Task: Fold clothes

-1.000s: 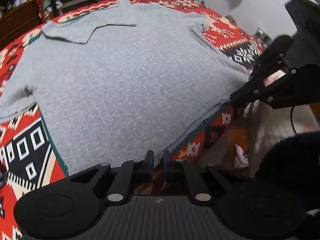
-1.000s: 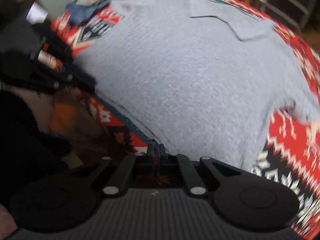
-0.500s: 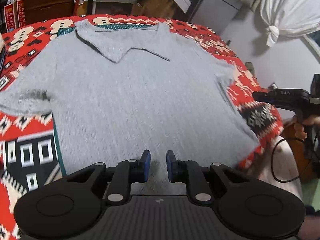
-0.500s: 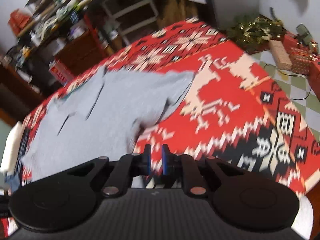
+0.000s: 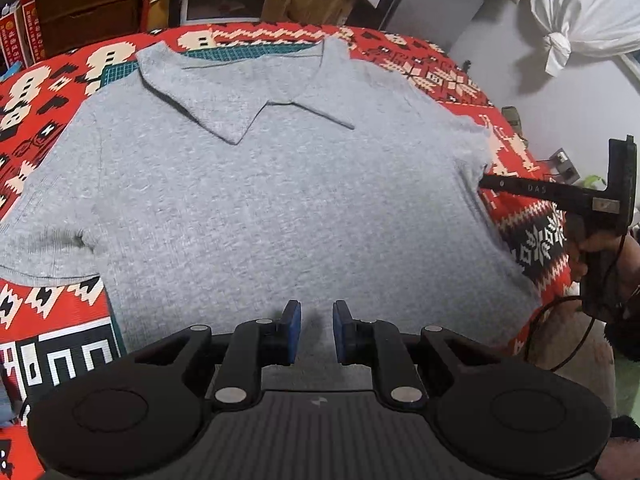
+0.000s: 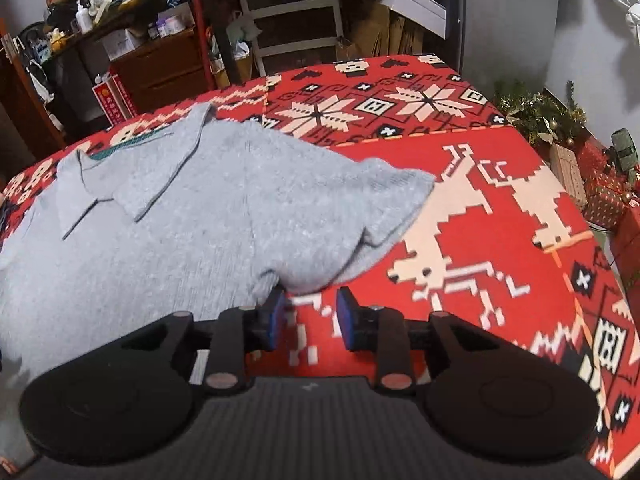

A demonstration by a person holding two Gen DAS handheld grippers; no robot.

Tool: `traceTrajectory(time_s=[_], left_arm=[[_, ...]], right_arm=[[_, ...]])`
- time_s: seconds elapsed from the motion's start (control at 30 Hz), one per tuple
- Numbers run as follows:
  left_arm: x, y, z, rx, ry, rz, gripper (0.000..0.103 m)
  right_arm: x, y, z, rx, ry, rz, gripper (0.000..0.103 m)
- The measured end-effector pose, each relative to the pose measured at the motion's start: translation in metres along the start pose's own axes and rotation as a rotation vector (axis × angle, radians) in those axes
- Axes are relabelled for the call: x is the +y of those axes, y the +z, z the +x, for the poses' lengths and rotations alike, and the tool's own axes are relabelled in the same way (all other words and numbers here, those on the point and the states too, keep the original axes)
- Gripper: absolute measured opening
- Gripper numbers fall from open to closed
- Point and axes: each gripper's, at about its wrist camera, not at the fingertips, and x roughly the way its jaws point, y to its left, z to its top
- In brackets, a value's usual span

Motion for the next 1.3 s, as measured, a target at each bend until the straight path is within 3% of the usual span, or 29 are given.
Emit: traceTrajectory(time_s=[0.1, 0.4, 0.53, 0.57, 0.7, 0.73, 0.77, 1.0, 1.2, 1.3], left_arm=[[0.001, 0.0, 0.003, 0.008, 0.0, -0.004, 0.015], [0.0, -0.005, 0.008, 0.02, -0.012, 0.011, 0.015], [-0.001, -0.007, 0.007, 0.02, -0.014, 0.007, 0.015], [0.0, -0.008, 0.006, 0.019, -0.015, 0.006, 0.015], [0.006, -0.012, -0.001, 0.013, 0.0, -0.018, 0.019], [0.008, -0.012, -0.002, 0.013, 0.004, -0.024, 0.019], [0.01, -0.013, -0.002, 0.012, 0.007, -0.031, 0.019], [0.01, -0.012, -0.003, 0.004, 0.005, -0.022, 0.019], [0.005, -0.013, 0.001, 0.005, -0.01, -0.015, 0.019], [0.004, -0.015, 0.001, 0.005, -0.01, -0.007, 0.019]], right_arm=[[0.003, 0.002, 0.005, 0.003, -0.018, -0.035, 0.0], [-0.004, -0.001, -0.018, 0.015, -0.009, -0.076, 0.001], [0.008, 0.002, -0.005, 0.027, -0.006, -0.099, 0.025], [0.01, 0.002, -0.001, 0.026, -0.016, -0.104, 0.026], [0.019, 0.003, 0.009, 0.005, -0.06, -0.14, 0.024], [0.021, 0.002, 0.009, -0.003, -0.065, -0.158, 0.01], [0.022, 0.002, 0.008, -0.005, -0.064, -0.162, 0.004], [0.015, 0.003, -0.017, 0.0, -0.084, -0.202, 0.004], [0.017, -0.002, -0.036, 0.022, -0.16, -0.376, 0.005], [0.011, -0.004, -0.037, 0.04, -0.132, -0.343, 0.005]])
